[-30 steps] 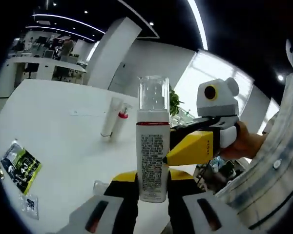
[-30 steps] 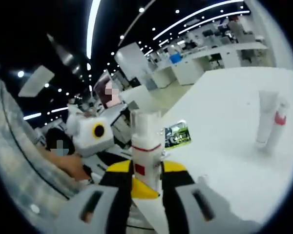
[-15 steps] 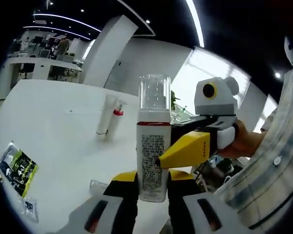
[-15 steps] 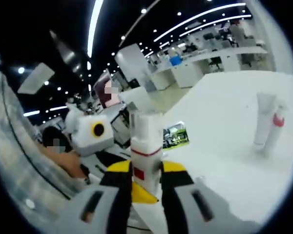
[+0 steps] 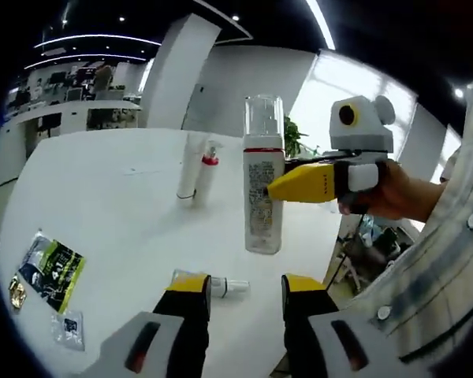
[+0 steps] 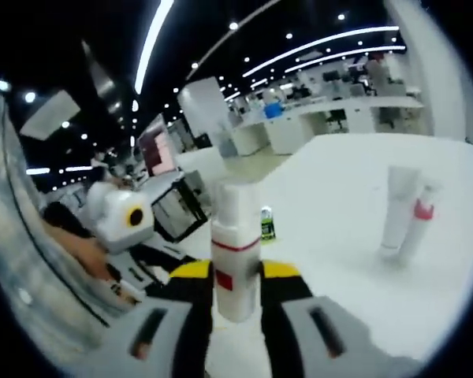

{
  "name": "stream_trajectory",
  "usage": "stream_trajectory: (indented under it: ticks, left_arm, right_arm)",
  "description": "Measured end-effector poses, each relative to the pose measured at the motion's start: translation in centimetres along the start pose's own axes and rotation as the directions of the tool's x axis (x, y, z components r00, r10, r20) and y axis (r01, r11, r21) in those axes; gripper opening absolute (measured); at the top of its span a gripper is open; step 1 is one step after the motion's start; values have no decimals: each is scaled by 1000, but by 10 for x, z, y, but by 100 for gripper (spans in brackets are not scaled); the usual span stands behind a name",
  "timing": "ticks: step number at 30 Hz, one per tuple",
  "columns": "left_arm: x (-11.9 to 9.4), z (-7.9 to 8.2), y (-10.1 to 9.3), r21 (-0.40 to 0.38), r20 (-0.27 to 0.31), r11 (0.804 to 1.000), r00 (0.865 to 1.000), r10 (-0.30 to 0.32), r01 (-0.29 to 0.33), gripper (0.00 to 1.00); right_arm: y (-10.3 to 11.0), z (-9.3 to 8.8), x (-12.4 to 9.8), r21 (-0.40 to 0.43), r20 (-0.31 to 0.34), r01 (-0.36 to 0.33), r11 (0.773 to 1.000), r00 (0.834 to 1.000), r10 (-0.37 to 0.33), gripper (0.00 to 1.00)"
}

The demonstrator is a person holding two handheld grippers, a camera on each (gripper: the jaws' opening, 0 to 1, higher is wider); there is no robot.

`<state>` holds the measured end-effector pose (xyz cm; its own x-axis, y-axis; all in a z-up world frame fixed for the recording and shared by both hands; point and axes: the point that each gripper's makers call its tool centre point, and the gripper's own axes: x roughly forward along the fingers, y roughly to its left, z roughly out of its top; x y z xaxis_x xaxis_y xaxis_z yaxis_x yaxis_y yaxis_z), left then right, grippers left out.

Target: Arrange the skincare products in the storage area until every visible bottle or jar stands upright without overlapping.

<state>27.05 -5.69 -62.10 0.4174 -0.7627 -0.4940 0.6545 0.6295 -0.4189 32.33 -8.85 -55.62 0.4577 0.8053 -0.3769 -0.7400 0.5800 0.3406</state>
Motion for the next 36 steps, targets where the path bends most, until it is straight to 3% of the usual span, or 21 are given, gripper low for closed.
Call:
stream_trajectory:
  ticks: [17, 21, 36]
  left_arm:
    - [-32, -28, 16, -151, 16, 978, 989, 147, -143, 33]
    - [-37, -32, 13, -206, 19, 969, 989, 146, -139, 23]
    - [-47, -46, 13, -273, -9, 938, 976, 218, -212, 24]
  right_arm:
    - [-94, -9, -3, -69, 80, 165, 984, 984, -159, 20]
    - [-113, -8, 1, -88, 115, 191, 978, 977, -180, 20]
    - [-173, -26, 21, -127, 166, 249, 960, 960, -227, 20]
